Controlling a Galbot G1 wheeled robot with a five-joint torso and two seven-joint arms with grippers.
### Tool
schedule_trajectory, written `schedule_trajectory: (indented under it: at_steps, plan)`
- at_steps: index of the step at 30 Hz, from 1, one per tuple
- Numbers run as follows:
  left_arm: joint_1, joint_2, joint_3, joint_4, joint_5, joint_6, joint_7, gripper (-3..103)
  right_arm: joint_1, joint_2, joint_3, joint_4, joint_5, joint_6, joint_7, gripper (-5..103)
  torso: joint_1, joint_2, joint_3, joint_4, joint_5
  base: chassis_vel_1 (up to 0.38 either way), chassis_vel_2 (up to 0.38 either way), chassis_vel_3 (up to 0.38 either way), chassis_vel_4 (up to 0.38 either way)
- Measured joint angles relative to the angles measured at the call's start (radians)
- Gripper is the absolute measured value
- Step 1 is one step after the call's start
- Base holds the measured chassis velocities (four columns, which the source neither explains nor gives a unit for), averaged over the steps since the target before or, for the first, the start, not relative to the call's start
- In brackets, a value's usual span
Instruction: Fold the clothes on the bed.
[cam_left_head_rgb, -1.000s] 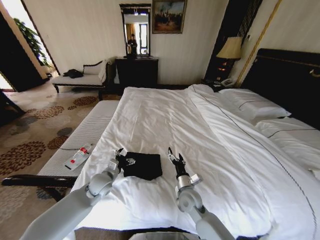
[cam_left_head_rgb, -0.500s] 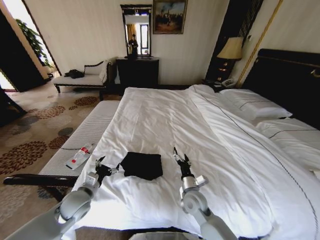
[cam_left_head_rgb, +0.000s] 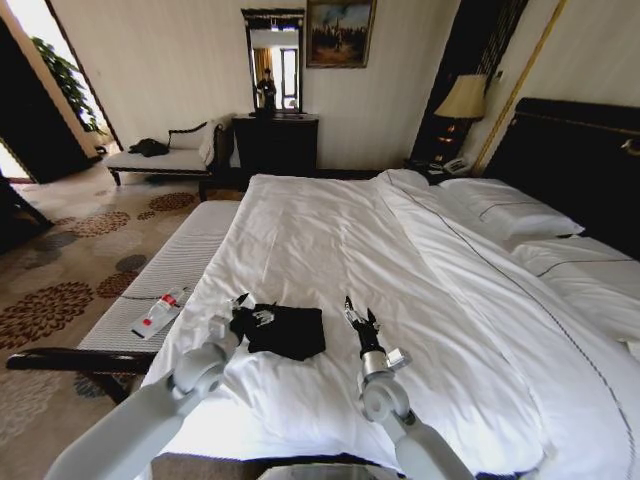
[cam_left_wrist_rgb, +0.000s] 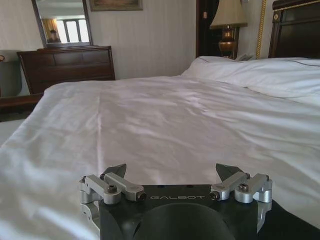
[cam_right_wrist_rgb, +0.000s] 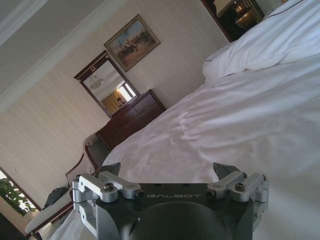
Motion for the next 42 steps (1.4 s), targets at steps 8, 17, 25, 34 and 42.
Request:
schedule_trajectory:
  at_steps: [8, 17, 25, 34, 42]
  plan:
    - [-0.112, 0.001, 0.149, 0.040, -0.058, 0.106, -0.063, 100, -0.013, 0.010, 0.002, 0.004, -0.007, -0.009, 0.002, 100, 0.000, 0.000, 0.000, 0.0007, -0.0001, 0.000, 0.000, 0.000, 0.000]
    - [0.179, 0.210, -0.077, -0.129, 0.010, 0.081, -0.059, 100, -0.020, 0.012, 0.000, 0.014, -0.016, -0.012, 0.005, 100, 0.000, 0.000, 0.000, 0.0012, -0.0001, 0.000, 0.000, 0.000, 0.000]
    - [0.385, 0.296, -0.229, -0.186, 0.098, 0.030, -0.060, 100, -0.051, 0.014, 0.020, 0.032, -0.037, -0.012, 0.014, 100, 0.000, 0.000, 0.000, 0.0006, -0.0003, 0.000, 0.000, 0.000, 0.000]
    - [0.395, 0.293, -0.414, -0.243, -0.019, -0.013, -0.070, 100, -0.069, 0.008, 0.137, 0.072, -0.032, 0.003, 0.038, 100, 0.000, 0.000, 0.000, 0.0004, 0.0000, 0.000, 0.000, 0.000, 0.000]
    - [0.454, 0.016, -0.755, -0.405, -0.164, -0.052, -0.089, 100, -0.165, -0.016, 0.321, 0.227, -0.181, -0.022, 0.060, 100, 0.000, 0.000, 0.000, 0.0004, 0.0000, 0.000, 0.000, 0.000, 0.000]
